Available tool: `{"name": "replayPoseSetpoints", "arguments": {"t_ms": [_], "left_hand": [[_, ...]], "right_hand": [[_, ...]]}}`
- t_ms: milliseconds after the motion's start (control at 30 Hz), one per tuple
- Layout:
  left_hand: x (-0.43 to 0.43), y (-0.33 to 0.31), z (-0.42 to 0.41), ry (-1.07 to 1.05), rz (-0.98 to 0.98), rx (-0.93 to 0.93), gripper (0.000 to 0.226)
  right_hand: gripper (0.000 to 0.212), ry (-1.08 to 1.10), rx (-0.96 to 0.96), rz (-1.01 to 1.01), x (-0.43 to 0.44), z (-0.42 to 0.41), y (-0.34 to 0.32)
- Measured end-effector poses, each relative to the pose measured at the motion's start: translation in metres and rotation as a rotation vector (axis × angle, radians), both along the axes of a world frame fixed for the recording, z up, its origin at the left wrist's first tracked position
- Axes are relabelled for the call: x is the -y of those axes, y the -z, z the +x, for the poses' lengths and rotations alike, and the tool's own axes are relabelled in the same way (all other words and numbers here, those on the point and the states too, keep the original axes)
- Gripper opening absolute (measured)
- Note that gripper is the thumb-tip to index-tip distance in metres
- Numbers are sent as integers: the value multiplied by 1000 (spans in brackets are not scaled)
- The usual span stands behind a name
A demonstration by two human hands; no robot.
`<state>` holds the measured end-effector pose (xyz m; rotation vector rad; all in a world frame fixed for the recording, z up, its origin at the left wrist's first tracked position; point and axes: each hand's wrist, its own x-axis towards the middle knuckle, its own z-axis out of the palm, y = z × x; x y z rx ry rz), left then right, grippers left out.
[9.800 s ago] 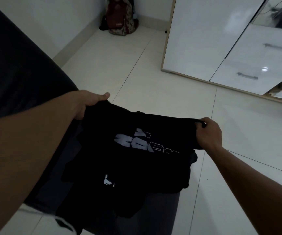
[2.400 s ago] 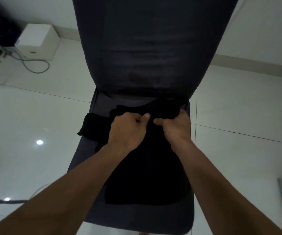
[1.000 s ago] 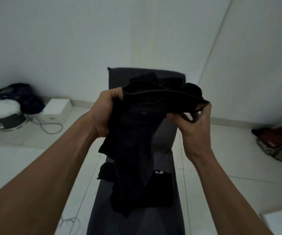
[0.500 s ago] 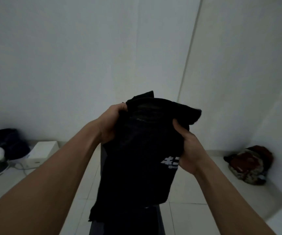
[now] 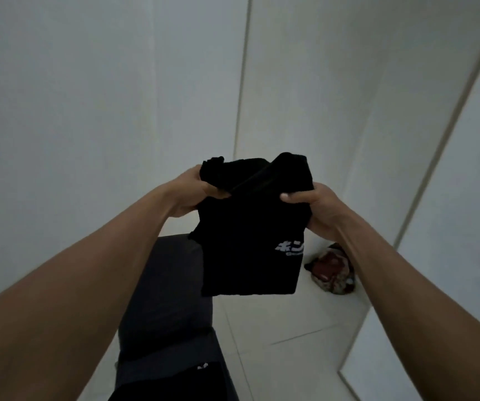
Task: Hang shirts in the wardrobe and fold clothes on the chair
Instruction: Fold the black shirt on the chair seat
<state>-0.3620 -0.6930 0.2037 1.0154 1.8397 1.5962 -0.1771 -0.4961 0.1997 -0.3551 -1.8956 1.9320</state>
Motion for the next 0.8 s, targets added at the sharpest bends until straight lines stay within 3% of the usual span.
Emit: {"name": "replayPoseSetpoints", "arguments": {"t_ms": [300, 533, 800], "left_hand": [[-74, -53, 82, 186, 43, -70, 17], [-147, -82, 198, 404, 119, -73, 19], [-199, -86, 379, 583, 188, -217, 28]], "right_hand": [[31, 365, 44, 195, -21, 139, -53], [31, 638, 22, 223, -26, 277, -81], [33, 941, 65, 239, -20, 442, -85]]}}
